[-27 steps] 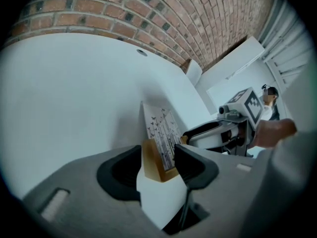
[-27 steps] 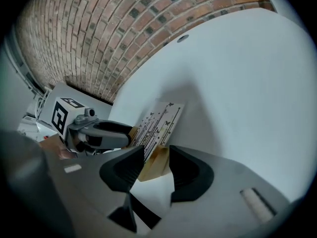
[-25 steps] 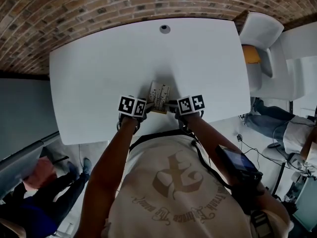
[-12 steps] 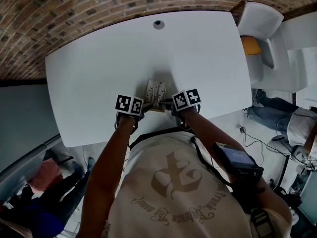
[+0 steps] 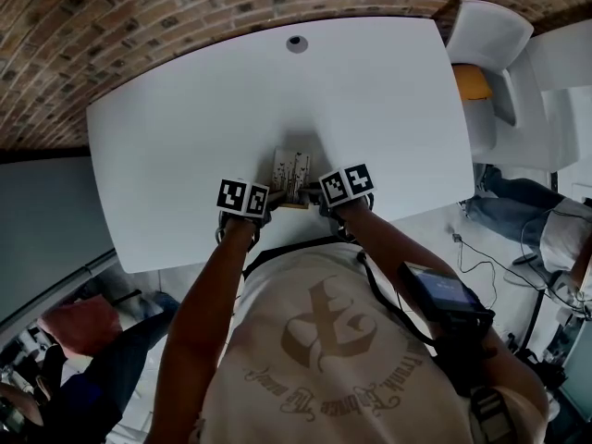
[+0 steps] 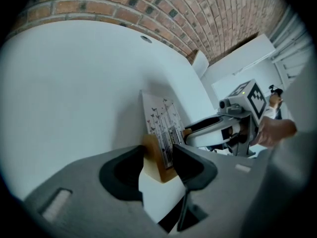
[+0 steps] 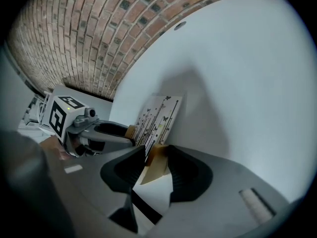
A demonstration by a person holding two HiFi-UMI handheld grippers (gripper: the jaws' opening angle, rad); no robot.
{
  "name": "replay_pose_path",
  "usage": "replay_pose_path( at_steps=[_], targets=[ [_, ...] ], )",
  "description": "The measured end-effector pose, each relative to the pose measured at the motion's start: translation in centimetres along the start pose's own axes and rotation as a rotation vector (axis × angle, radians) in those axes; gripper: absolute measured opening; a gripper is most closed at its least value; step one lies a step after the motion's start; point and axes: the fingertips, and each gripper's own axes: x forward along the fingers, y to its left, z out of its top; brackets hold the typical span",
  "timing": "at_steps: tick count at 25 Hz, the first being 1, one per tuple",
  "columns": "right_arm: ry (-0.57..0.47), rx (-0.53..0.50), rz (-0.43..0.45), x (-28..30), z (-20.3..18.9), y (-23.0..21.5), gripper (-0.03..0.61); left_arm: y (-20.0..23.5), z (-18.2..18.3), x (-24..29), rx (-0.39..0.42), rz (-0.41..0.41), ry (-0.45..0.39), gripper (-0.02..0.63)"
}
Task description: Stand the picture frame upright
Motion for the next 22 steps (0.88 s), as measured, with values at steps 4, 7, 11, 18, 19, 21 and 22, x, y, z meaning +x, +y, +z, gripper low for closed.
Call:
replay_pose_path(
  at_steps=[4,7,11,18,19,21,22],
  targets=[
    [-0.015,-0.04,-0.015,-0.1,0.0,0.4,0.147,0.0,-0.4,-0.5,-0.037,-0.013,-0.043,0.178],
    [-0.022,-0.069,-0.016,-0.3,0.0,0.6,0.144,-0.1,-0.8,-0.8,-0.057,-0.022,-0.078,0.169],
    [-0.031,-0.098,-0.016,-0.5,-0.1,0.9,0.137,-0.2,-1.3,-1.1,-0.062,-0.028,-0.115,0.16],
    [-0.055,-0.162,0.0,-0.7,0.4,2.1,0.13,-0.2,-1.4,-2.4,-0.073,-0.022,-0.213,0.15],
    [-0.059,-0.177,0.002,-0.7,0.6,2.4,0.13,-0.2,-1.4,-2.6,-0.074,-0.02,-0.226,0.149],
    [-0.065,-0.221,0.0,-0.7,1.0,2.9,0.13,0.1,-1.3,-3.1,-0.072,-0.013,-0.249,0.147],
    [-0.067,-0.246,-0.002,-0.6,1.3,3.2,0.13,0.2,-1.2,-3.4,-0.07,-0.007,-0.26,0.147]
  ],
)
